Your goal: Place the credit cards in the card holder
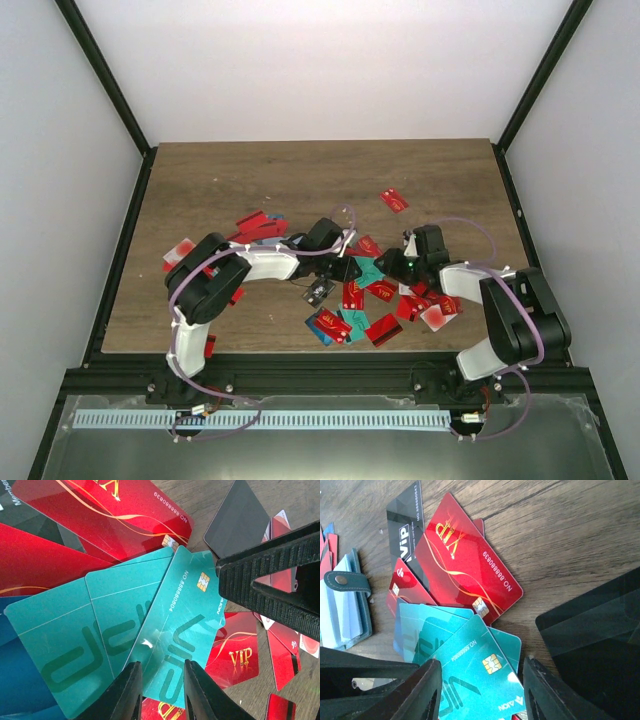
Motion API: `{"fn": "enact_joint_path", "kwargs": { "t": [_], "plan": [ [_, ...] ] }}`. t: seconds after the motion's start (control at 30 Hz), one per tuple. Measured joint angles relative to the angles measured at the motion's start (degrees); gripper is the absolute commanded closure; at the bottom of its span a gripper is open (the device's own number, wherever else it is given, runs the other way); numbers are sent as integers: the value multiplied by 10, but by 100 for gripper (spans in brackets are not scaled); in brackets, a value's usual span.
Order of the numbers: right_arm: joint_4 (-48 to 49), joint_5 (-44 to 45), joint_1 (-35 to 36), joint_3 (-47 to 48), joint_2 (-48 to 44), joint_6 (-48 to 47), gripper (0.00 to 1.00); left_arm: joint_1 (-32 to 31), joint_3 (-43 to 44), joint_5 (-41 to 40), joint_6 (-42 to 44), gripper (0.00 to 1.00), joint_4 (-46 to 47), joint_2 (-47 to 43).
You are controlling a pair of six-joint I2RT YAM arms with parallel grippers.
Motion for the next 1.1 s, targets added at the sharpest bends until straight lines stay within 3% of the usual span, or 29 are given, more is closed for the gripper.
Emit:
{"fn": "enact_joint_path", "kwargs": {
  "t": [0.47,1.1],
  "plan": [
    [19,-112,-45,-35,-3,-19,63,0,0,6,1,75,17,6],
    [67,-233,-49,-58,36,-4,77,1,-20,13,-5,75,58,8]
  ]
}}
